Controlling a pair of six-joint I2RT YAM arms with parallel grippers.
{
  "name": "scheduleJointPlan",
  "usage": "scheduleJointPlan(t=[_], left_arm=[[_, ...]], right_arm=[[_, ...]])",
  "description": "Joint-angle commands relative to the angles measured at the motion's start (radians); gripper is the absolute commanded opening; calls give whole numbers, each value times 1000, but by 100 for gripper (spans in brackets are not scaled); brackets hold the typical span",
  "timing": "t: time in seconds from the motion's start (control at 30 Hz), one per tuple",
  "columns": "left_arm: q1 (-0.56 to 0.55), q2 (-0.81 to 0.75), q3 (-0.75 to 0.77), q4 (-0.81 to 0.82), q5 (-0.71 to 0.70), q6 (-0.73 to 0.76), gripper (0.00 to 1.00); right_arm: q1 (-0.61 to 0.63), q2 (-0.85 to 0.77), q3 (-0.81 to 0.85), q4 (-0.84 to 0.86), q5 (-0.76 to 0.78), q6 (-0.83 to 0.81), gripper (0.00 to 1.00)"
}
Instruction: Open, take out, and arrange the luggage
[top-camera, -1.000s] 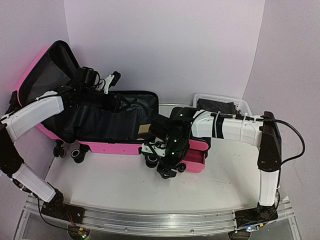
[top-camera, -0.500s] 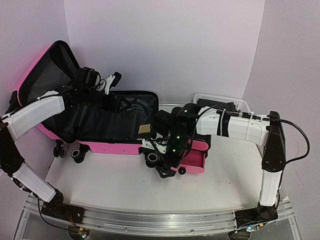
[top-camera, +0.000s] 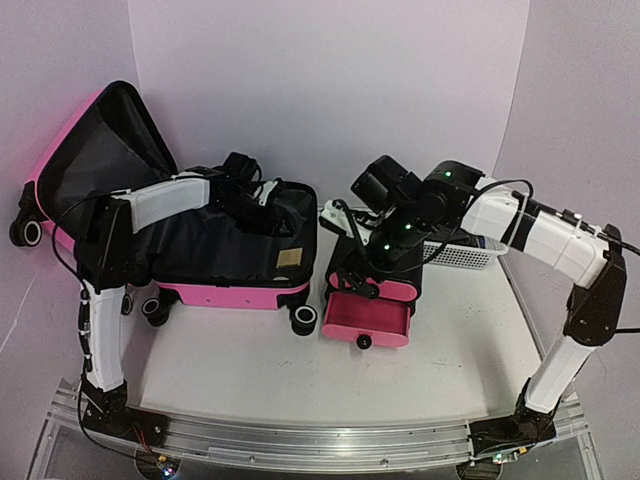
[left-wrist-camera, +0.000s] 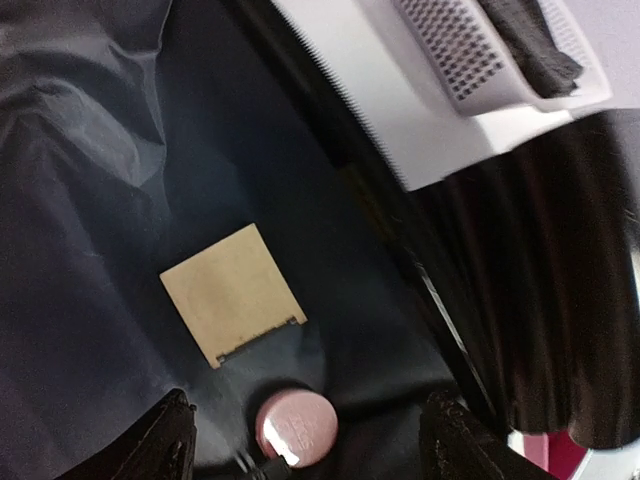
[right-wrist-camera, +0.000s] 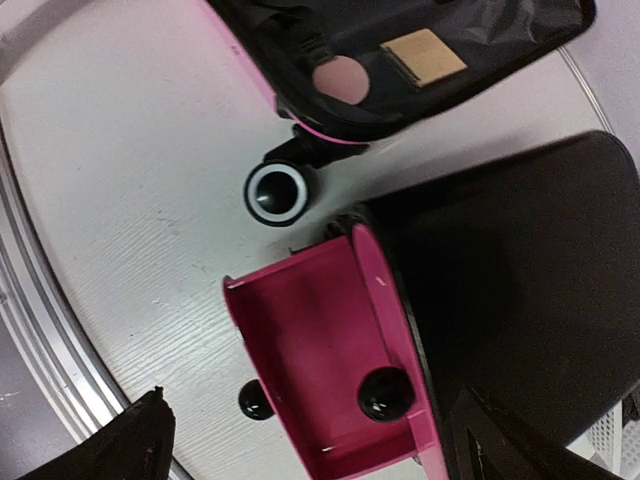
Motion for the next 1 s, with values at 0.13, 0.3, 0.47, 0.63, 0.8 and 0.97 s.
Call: scheduleJointPlan(t=[0.13,0.3,0.47,0.63,0.8,0.97], left_arm=[[-18,234,276,-106,-15,-146,79],[-76,307,338,-114,-226,-140,84],[-119,369,388,-114,-435,-118,85],[-124,411,426,-115,-484,-119,79],[-124,435,448,-116,-501,-103,75],[-123,436,443,-120,-529,-78,69]], right_arm=[[-44,-78,-98,55,32,50,98],[-47,-85,-116,56,36,47,98],[-48,-88,-122,60,27,43,98],[-48,-97,-130,61,14,50,98],[-49,-104,-138,65,13,58,98],[-49,-102,-134,71,8,62,98]])
